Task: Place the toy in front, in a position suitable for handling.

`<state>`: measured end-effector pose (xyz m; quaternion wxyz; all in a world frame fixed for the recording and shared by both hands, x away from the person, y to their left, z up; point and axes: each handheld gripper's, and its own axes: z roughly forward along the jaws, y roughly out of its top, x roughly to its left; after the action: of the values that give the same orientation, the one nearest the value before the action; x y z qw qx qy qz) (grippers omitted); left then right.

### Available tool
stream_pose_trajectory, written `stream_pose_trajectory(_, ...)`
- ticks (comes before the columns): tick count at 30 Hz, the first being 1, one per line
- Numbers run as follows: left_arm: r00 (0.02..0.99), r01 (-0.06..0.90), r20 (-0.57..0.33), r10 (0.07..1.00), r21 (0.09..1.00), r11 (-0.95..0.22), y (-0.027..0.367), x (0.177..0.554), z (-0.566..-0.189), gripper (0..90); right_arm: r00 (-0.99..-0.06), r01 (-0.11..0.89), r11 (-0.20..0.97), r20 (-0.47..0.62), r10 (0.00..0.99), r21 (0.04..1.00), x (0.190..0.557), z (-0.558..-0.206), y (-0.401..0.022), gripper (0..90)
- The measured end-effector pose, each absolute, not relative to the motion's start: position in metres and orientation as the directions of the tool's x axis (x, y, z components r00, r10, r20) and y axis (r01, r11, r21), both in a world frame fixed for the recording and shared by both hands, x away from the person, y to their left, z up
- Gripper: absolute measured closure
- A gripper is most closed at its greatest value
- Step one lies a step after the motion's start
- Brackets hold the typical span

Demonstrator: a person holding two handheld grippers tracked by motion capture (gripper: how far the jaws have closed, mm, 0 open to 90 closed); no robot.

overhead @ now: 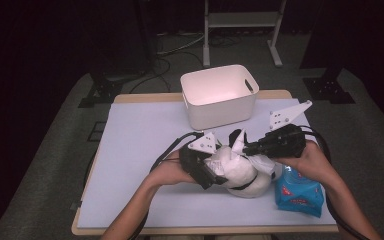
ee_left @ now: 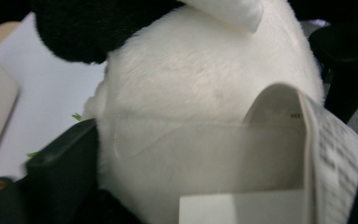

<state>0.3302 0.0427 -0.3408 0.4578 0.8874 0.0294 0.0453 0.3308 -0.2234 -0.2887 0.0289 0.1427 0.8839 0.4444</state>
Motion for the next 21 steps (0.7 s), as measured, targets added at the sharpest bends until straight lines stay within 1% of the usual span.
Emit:
stream_pose_trajectory(3,0.993,-0.002,0.07,0.097,0.82,-0.572,0.047,0.331,-0.339,21.9,-0.957,0.223,0.558,0.07,0.281,0.799,0.331,-0.288,-0.224,85.1)
stream_pose_trajectory(4,0.992,-0.002,0.072,0.1,0.822,-0.569,0.048,0.331,-0.338,24.4,-0.958,0.217,0.557,0.066,0.28,0.802,0.331,-0.287,-0.223,85.0)
stream_pose_trajectory(7,0.991,-0.006,0.078,0.108,0.832,-0.555,0.053,0.331,-0.334,28.0,-0.958,0.213,0.546,0.062,0.281,0.811,0.332,-0.285,-0.22,84.9)
stream_pose_trajectory(16,0.99,-0.024,0.095,0.102,0.838,-0.545,0.063,0.33,-0.32,30.7,-0.961,0.198,0.51,0.063,0.269,0.837,0.332,-0.278,-0.215,84.9)
stream_pose_trajectory(21,0.989,-0.045,0.116,0.094,0.835,-0.549,0.07,0.325,-0.309,31.0,-0.963,0.207,0.486,0.089,0.255,0.849,0.332,-0.279,-0.215,84.9)
